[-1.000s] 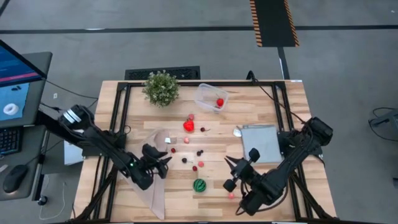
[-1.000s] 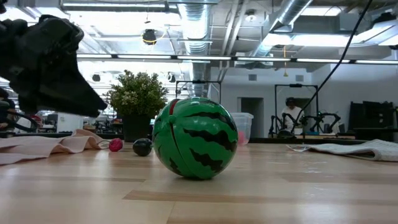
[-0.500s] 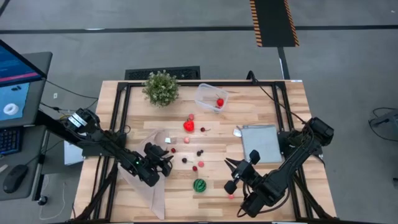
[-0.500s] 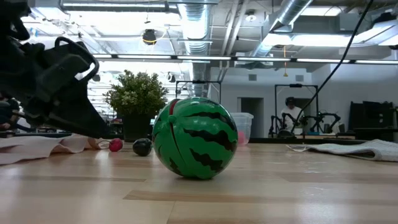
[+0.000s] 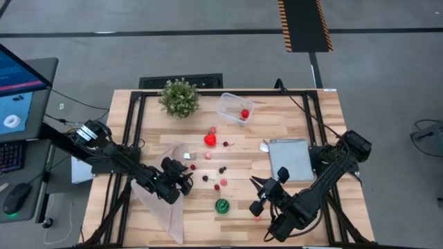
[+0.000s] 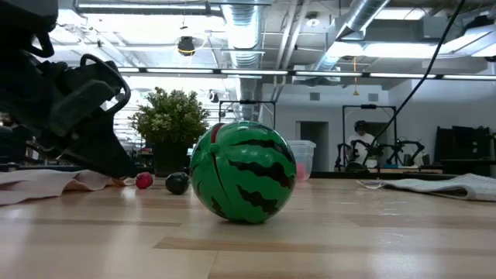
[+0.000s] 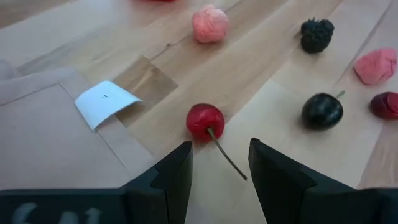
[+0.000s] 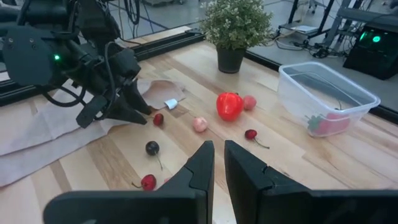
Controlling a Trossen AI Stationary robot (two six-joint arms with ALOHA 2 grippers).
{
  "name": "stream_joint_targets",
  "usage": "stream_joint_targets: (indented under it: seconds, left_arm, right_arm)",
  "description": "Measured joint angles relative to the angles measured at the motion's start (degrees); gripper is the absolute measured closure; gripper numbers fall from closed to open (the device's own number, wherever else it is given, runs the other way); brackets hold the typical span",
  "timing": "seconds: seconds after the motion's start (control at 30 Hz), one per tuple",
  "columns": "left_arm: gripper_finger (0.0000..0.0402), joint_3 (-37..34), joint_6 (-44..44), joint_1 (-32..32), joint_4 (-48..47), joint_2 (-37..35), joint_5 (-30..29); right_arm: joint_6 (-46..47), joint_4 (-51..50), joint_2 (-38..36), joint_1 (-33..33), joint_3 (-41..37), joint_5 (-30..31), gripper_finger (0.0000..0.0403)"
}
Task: Pick and placing Produce into tupperware
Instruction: Put the red cherry into the transparent bin
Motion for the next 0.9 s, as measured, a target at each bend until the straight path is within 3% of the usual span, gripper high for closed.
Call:
stream_joint_targets:
  seconds: [0.53, 0.7, 0.9]
  left_arm:
    - [0.0263, 0.0, 1.9, 1.8, -1.8, 0.0, 3.0]
    - [0.0306, 0.0, 3.5, 1.8, -1.8, 0.0, 2.9]
    - [0.0389, 0.0, 8.6, 1.8, 1.0, 0.0, 2.9]
  right_arm:
    - [0.0, 0.2, 0.0, 0.0, 0.0, 0.0, 0.0341]
    - [0.0, 0.2, 0.0, 0.0, 0.0, 0.0, 0.0341]
    - [0.0, 0.5, 0.0, 0.0, 0.0, 0.0, 0.0341]
